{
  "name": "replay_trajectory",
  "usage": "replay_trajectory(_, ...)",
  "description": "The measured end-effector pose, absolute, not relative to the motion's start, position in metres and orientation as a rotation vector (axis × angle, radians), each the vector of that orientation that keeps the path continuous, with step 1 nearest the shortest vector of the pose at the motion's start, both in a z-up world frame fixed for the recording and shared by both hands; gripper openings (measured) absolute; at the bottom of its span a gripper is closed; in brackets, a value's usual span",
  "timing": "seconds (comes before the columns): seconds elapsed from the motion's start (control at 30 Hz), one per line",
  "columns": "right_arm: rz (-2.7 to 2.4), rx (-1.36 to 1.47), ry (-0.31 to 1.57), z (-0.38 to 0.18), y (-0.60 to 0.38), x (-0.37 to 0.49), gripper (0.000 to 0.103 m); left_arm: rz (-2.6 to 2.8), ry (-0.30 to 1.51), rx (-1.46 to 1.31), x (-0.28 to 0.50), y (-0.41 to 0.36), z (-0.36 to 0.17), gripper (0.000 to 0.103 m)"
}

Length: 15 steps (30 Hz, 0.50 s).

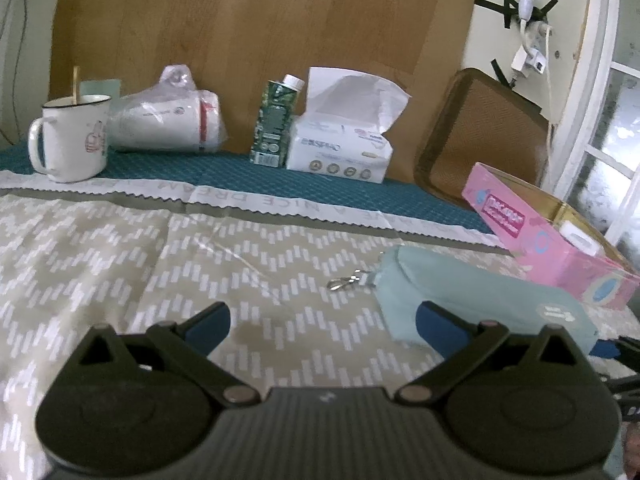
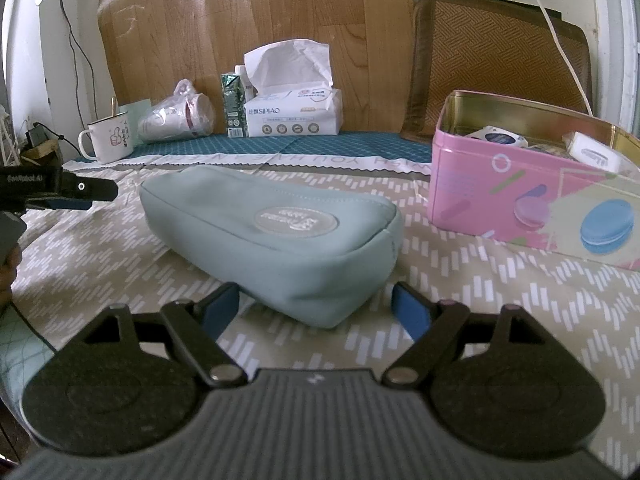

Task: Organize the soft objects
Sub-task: 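Grasp the teal pouch by its end with the left gripper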

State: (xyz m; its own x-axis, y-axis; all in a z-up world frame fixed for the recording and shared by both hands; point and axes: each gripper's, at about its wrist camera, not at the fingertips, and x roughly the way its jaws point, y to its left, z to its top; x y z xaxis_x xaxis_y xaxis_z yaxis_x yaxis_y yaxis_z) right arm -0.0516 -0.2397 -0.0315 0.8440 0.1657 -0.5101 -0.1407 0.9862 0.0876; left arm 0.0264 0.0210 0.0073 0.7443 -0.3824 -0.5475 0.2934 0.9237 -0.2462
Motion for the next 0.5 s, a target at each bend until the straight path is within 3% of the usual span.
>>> replay_trajectory(0.5,0.149,0.036,0.546,-0.030,-0.244,-0.055,0.086,-0.519,0.753,-0.298,0.059,-0.011,0.014,0.103)
